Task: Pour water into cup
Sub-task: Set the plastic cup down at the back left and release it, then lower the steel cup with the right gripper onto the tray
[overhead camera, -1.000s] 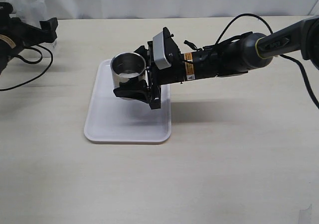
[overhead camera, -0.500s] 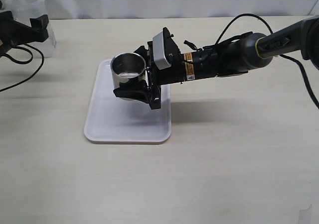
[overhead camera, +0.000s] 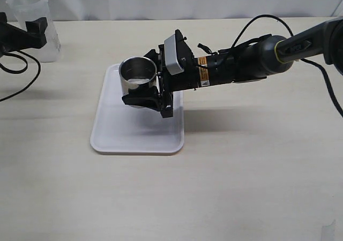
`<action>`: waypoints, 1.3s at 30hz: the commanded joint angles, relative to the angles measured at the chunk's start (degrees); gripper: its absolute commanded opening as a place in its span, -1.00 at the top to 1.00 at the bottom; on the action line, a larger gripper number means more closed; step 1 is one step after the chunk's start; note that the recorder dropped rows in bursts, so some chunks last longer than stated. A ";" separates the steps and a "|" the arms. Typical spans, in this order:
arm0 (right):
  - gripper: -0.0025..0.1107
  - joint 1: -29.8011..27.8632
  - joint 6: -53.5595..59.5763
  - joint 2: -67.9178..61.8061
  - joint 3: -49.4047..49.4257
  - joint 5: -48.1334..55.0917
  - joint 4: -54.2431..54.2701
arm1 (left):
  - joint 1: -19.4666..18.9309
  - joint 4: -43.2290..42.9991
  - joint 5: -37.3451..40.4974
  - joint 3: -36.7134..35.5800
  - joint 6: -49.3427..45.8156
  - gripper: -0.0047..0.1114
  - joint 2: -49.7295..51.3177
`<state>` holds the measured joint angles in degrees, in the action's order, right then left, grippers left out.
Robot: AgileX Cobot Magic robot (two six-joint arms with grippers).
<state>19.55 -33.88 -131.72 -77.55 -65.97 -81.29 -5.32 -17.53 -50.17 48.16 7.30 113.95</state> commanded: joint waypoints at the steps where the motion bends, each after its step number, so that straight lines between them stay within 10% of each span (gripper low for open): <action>1: 0.88 -0.06 -0.34 0.26 -0.37 -1.40 0.78 | -0.11 0.65 -0.71 -3.64 -0.19 -0.55 -5.18; 16: 0.88 -0.06 -0.34 0.26 -0.37 -1.40 0.78 | -0.11 -0.95 7.00 -15.65 0.74 -0.55 -26.60; 30: 0.88 -0.06 -0.44 0.26 -0.37 -1.40 0.79 | -0.01 -4.98 36.60 -17.85 11.11 -0.55 -52.81; 39: 0.88 -0.06 2.13 -2.48 -0.50 2.64 6.44 | -0.01 -4.98 37.31 -22.10 11.11 -0.55 -60.07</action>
<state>19.55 -33.61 -133.33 -77.55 -64.89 -78.73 -5.32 -22.47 -12.89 26.75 17.89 54.77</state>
